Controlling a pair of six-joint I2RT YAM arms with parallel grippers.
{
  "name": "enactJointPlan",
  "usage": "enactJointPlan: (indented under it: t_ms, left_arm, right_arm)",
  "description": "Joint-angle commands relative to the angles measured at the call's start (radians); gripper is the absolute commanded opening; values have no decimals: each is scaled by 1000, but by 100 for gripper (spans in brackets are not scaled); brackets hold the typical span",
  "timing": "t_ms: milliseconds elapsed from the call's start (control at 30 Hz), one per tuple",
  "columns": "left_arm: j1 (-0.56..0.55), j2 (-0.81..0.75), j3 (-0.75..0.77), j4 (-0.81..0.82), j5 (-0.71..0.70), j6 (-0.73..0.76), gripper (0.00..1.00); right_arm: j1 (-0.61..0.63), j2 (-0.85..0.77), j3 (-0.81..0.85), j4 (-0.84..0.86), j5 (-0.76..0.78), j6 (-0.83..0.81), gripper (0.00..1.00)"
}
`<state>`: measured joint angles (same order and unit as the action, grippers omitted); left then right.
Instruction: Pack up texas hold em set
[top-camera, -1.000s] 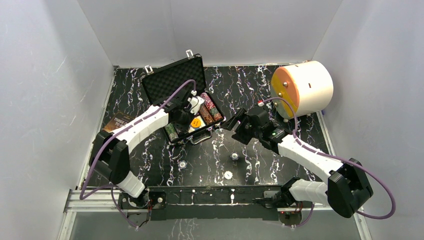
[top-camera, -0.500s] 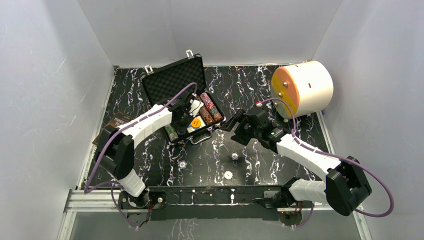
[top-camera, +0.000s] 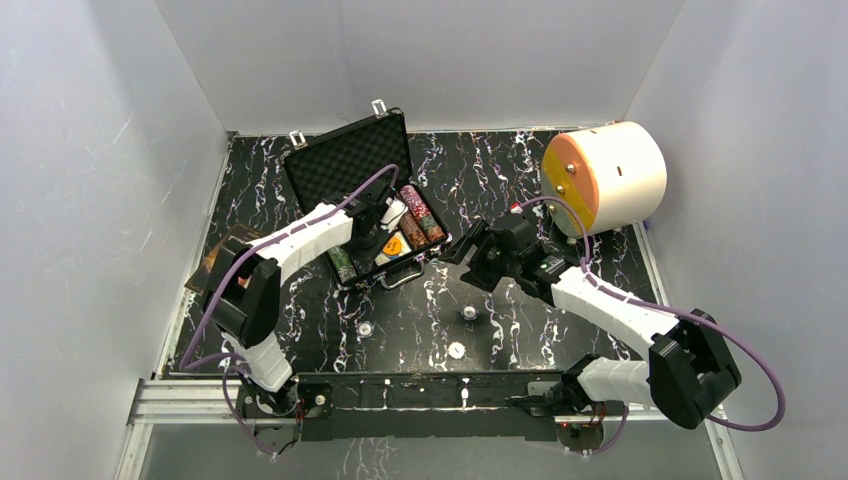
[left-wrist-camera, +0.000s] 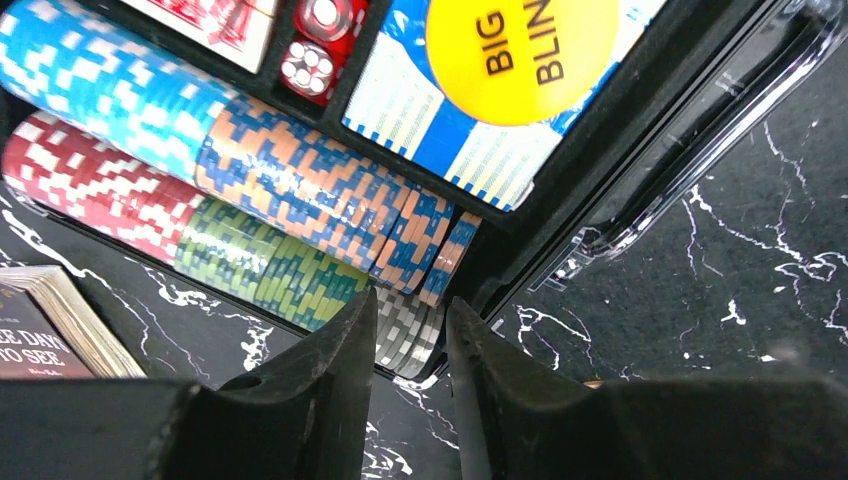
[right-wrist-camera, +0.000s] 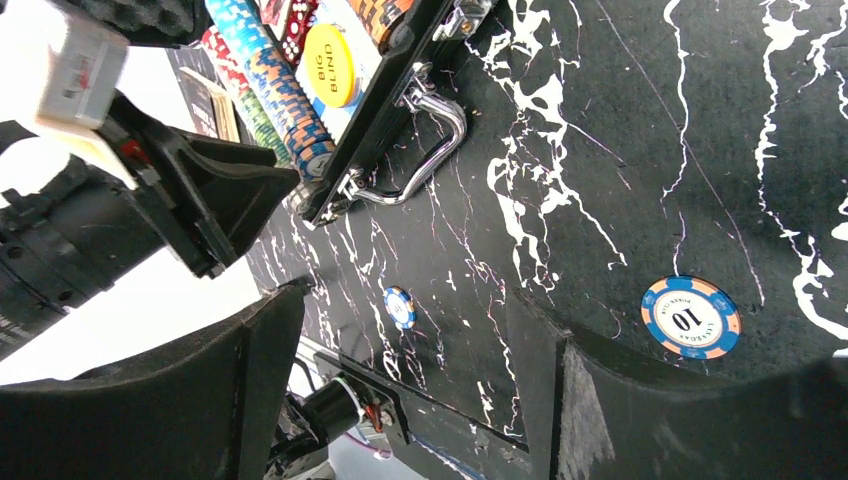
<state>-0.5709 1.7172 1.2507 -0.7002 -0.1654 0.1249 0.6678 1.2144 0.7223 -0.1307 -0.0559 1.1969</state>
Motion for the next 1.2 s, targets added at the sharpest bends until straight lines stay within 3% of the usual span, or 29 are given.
enactJointPlan:
  t_ms: [0,200,400,533,733,967,1167]
  left_arm:
    - [4,-43,61,-35,-28,-7,31]
    - [4,-97,76,-33,-8,-14,25]
    - [3,-245,30,51,81,-103,25]
    - [5,-396,-90,206,115,-289,37]
    - [6,-593,-299,379,96,-523,49]
    - [6,-706,-421,428,64,-615,56]
    - [6,-712,-449,432,82,-627,56]
  right_arm:
    - [-4,1,-3,35,-8,-13,82]
    - [-4,17,16,-20,19,-109,81]
    - [1,142,142,-290,170,-322,79]
    - [25,207,183,-411,262,-378,78]
    - [76,304,233,-477,277,-434,75]
    - [152,410,295,-543,345,-420,74]
    - [183,462,316,-569,360,-381,71]
